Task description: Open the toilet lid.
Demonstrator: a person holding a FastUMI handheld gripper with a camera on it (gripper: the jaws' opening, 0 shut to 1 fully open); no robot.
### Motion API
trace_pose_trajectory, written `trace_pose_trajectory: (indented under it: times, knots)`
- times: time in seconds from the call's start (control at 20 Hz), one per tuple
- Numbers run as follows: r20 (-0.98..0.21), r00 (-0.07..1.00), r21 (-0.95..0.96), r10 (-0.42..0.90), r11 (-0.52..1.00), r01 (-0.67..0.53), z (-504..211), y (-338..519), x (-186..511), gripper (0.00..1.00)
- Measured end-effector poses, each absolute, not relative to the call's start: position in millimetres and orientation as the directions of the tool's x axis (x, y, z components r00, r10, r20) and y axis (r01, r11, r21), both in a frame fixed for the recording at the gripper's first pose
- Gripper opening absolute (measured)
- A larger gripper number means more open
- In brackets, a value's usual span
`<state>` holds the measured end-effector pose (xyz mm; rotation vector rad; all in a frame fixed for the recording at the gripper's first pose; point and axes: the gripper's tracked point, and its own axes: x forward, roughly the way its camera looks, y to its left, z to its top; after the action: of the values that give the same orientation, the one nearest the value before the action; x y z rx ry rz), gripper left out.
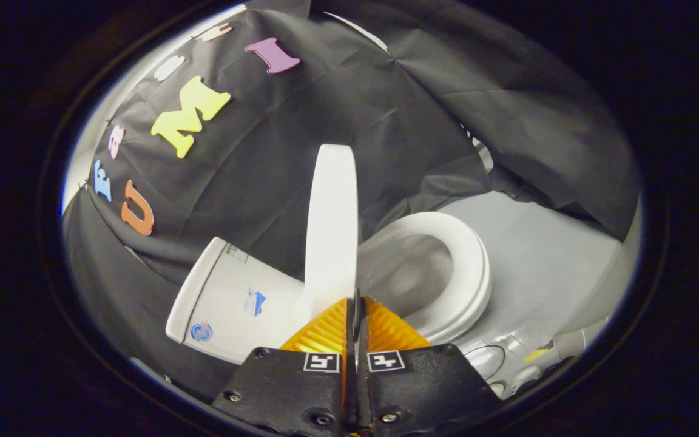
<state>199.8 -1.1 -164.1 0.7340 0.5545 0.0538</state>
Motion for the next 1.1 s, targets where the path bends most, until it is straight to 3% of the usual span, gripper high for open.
trace_pose_trajectory:
  times: [1.1]
  knots:
    - [-0.425,0.892,0.429,0.156,0.902,0.046,-103,73,196,0.04]
